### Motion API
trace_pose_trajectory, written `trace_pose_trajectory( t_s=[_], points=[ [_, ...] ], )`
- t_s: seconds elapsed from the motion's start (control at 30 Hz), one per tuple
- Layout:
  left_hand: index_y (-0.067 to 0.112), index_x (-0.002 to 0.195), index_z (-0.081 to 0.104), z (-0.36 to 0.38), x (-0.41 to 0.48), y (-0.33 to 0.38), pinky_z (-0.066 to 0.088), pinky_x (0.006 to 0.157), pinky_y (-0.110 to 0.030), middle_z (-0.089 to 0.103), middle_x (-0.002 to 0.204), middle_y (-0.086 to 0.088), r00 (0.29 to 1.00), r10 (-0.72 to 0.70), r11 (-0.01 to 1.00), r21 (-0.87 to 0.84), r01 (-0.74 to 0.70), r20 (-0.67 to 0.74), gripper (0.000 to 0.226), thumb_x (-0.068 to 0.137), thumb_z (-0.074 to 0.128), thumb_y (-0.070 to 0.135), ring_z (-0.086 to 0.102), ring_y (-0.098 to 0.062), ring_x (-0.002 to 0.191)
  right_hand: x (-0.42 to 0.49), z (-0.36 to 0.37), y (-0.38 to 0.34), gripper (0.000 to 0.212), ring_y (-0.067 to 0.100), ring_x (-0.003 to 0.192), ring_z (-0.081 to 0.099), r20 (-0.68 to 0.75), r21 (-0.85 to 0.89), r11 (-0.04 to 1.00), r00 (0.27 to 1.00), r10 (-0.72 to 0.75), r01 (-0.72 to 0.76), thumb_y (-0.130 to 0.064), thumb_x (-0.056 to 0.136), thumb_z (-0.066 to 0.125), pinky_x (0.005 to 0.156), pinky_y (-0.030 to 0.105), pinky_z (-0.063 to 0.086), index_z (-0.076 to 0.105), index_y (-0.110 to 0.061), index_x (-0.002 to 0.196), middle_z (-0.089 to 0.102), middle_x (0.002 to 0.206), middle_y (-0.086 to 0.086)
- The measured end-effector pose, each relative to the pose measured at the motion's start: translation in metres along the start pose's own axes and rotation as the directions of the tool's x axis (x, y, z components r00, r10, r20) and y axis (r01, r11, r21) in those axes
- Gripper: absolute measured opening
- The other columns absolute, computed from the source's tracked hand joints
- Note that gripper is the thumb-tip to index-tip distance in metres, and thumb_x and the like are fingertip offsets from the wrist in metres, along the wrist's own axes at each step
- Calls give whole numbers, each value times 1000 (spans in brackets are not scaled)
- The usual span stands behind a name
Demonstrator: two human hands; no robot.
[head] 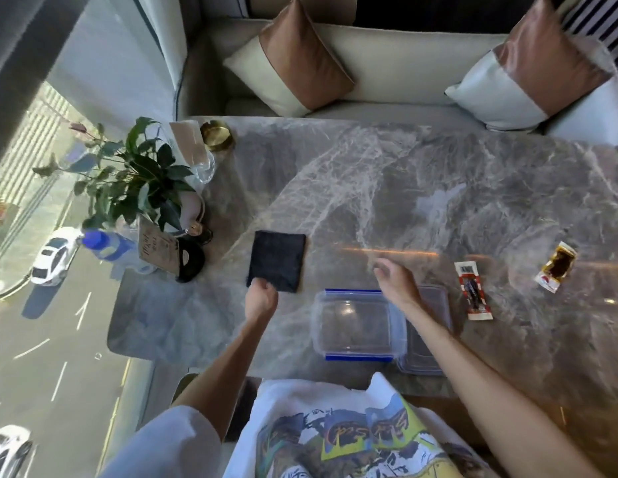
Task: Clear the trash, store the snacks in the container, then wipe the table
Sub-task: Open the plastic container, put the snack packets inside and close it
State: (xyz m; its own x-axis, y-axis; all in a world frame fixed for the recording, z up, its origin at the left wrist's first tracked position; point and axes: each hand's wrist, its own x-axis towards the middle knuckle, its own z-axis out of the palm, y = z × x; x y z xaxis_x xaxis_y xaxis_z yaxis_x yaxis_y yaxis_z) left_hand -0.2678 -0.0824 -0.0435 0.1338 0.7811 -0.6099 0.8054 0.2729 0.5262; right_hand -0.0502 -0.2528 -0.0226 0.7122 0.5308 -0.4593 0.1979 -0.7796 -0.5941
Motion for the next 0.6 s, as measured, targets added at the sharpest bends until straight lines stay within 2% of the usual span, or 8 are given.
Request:
trace_pose_trajectory(
  t_s=[0.07, 0.2, 0.3, 0.4, 0.53, 0.6],
  points=[
    [-3, 109, 60, -20, 28, 7, 51, 92, -41, 64, 114, -28, 1000, -12, 1000, 9, 12, 12, 29, 91, 43, 13, 60, -42, 105, 13, 31, -42, 33, 25, 114, 64, 90, 8, 1000, 996, 10, -10, -13, 95, 53, 95, 27, 45, 64, -9, 126, 68, 123, 14],
    [1, 122, 53, -41, 71, 16, 45, 99, -39, 59, 126, -23, 997, -47, 999, -1, 47, 59, 32, 93, 46, 13, 56, -39, 116, 31, 92, -100, 39, 26, 124, 58, 236, 23, 994, 967, 100, -108, -12, 95, 52, 107, 31, 43, 58, -6, 133, 62, 133, 15],
    [4, 127, 47, -46, 89, 12, 44, 104, -41, 55, 131, -20, 989, -73, 997, -11, 75, 132, 36, 93, 48, 16, 55, -38, 119, 35, 126, -120, 46, 26, 129, 53, 275, -8, 982, 944, 182, -187, -16, 95, 52, 105, 30, 40, 50, -10, 140, 57, 140, 14],
    [5, 122, 50, -43, 99, 7, 45, 103, -45, 59, 126, -19, 983, -61, 998, 23, 58, 172, 32, 92, 53, 18, 56, -38, 117, 33, 150, -123, 50, 27, 133, 49, 304, -59, 971, 922, 240, -233, -21, 96, 51, 107, 29, 38, 43, -9, 145, 49, 146, 14],
    [5, 119, 51, -40, 107, 4, 43, 105, -46, 60, 123, -18, 980, -62, 998, 31, 57, 188, 37, 88, 63, 22, 54, -36, 118, 29, 164, -119, 54, 23, 147, 24, 283, -139, 970, 931, 232, -199, -19, 98, 49, 119, 26, 21, 35, -5, 148, 26, 159, 11],
    [7, 118, 55, -38, 113, 3, 42, 105, -45, 63, 121, -16, 978, -91, 996, 36, 86, 189, 39, 85, 66, 24, 56, -35, 117, 29, 165, -117, 55, 22, 149, 19, 290, -148, 970, 929, 229, -193, -19, 98, 48, 120, 26, 18, 33, -5, 149, 22, 160, 10]
  ],
)
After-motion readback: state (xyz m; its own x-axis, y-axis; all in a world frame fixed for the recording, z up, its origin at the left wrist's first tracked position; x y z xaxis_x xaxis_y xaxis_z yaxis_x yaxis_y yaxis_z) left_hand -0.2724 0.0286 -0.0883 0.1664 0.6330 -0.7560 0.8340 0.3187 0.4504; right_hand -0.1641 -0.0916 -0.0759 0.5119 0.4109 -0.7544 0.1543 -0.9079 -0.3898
